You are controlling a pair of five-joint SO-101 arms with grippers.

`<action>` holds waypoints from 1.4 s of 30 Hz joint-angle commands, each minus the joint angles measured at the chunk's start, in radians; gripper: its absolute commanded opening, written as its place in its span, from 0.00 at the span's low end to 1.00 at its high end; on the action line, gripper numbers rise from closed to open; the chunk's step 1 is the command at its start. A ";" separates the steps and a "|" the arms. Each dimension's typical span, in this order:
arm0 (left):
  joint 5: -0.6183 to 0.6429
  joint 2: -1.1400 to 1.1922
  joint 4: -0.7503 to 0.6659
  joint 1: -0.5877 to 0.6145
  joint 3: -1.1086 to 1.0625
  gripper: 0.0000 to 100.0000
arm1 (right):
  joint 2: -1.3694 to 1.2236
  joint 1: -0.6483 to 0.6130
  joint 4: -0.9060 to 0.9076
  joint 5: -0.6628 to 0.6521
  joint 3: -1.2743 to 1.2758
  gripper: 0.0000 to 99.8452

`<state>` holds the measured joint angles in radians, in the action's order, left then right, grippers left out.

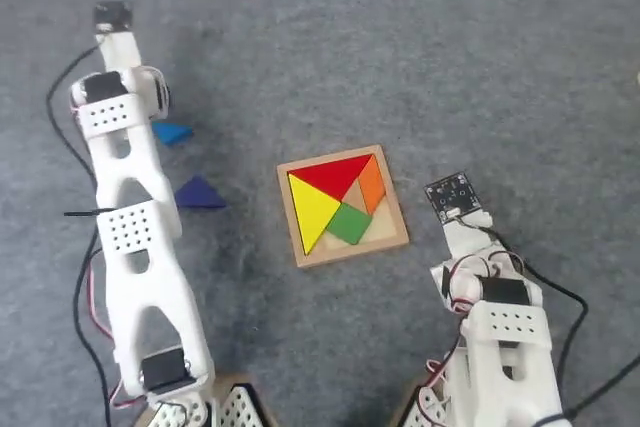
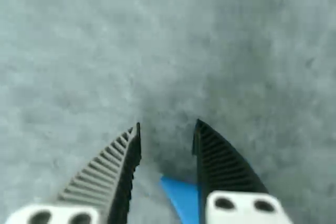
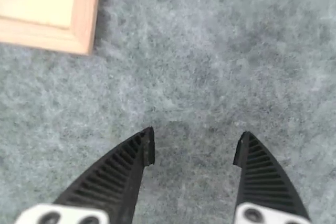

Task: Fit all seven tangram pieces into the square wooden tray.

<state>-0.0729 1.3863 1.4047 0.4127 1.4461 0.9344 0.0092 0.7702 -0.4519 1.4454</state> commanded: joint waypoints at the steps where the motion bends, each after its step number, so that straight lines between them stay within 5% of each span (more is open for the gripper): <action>1: -0.164 -0.028 0.063 -0.017 -0.073 0.16 | 0.027 0.005 -0.022 -0.002 -0.006 0.25; 9: -0.333 -0.025 0.362 0.023 0.062 0.06 | 0.027 0.004 -0.024 -0.002 -0.006 0.25; 17: -0.350 -0.055 0.356 0.106 -0.036 0.05 | 0.027 -0.001 -0.024 -0.002 -0.005 0.25; 21: -0.353 -0.232 0.359 0.129 -0.278 0.05 | 0.027 -0.001 -0.024 -0.002 -0.005 0.25; 26: -0.480 -0.631 0.351 0.115 -0.863 0.05 | 0.027 -0.001 -0.024 -0.002 -0.005 0.25; 34: -0.658 -1.277 0.160 0.114 -1.578 0.06 | 0.027 -0.001 -0.021 -0.002 -0.003 0.25; 38: -0.552 -1.467 -0.060 0.137 -1.604 0.11 | 0.027 -0.001 -0.021 -0.002 -0.003 0.25; 42: -0.471 -1.379 -0.189 0.104 -1.554 0.18 | 0.027 -0.001 -0.019 -0.002 -0.003 0.25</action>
<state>-0.6160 0.0023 1.3464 0.5401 -0.1511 0.9344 0.0092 0.7641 -0.4519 1.4454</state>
